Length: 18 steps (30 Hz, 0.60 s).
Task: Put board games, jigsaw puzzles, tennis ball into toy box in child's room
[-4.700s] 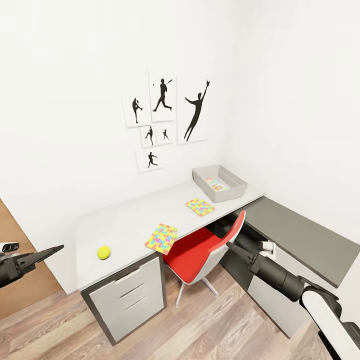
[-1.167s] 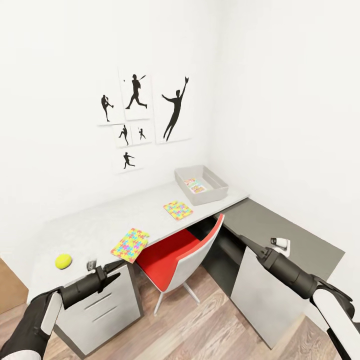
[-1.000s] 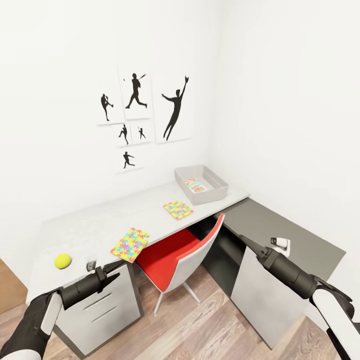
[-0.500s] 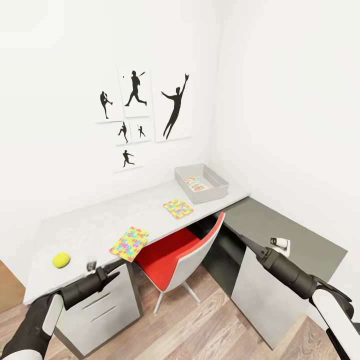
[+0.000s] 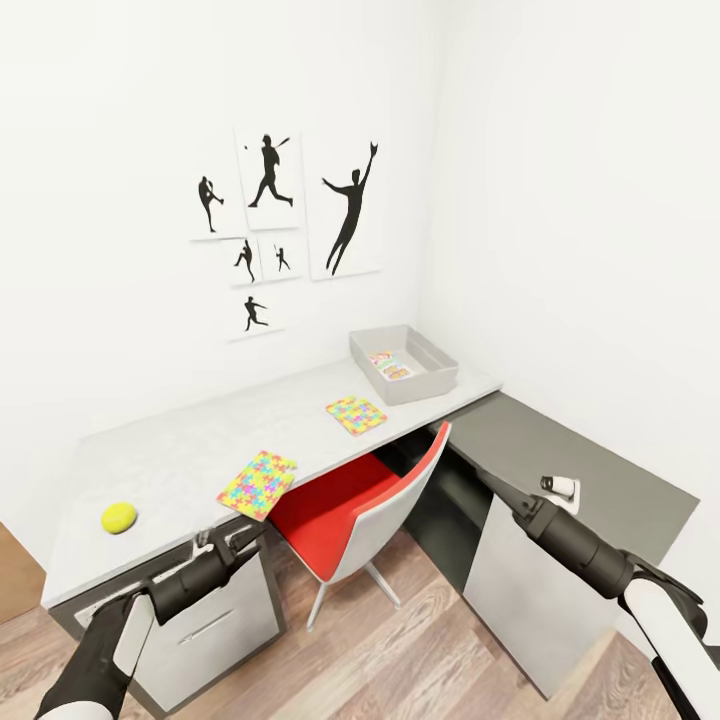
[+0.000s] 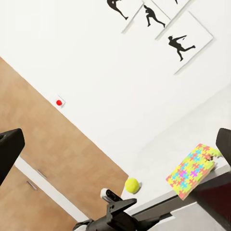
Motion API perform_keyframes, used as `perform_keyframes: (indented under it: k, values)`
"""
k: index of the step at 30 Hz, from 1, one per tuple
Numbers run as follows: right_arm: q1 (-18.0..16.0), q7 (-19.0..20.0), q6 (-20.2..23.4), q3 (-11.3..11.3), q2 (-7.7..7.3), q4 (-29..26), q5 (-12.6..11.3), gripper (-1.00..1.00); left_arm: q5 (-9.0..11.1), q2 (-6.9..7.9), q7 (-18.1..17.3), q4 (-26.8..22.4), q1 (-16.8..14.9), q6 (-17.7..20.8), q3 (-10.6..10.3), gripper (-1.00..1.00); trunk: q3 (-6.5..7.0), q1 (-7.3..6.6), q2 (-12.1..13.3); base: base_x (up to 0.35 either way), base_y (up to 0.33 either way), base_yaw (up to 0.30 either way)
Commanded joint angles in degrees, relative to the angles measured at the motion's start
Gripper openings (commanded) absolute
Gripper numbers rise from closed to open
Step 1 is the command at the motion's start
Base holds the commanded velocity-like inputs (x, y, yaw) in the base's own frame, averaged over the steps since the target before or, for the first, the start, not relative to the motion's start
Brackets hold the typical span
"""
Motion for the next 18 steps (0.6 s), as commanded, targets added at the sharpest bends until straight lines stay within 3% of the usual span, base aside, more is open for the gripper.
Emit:
perform_keyframes:
  k: [1,11,18]
  values:
    - [0.0,0.0,0.5,0.0,0.00,0.3,-0.5,1.00,0.1,-0.29,0.0,0.0,0.0,0.1,0.0,1.00,-0.26,0.23,-0.5,0.000,0.000,0.000]
    - [0.0,-0.1,0.5,-0.1,0.04,1.0,-0.5,1.00,0.6,-0.56,5.2,0.1,0.0,-0.1,0.3,1.00,-2.05,2.43,-4.5,0.000,0.000,0.000]
    - [0.0,-0.1,0.5,-0.1,0.04,1.0,-0.5,1.00,0.8,0.01,5.3,0.1,0.0,0.3,0.4,1.00,-3.31,3.97,-7.3,0.000,0.000,0.000]
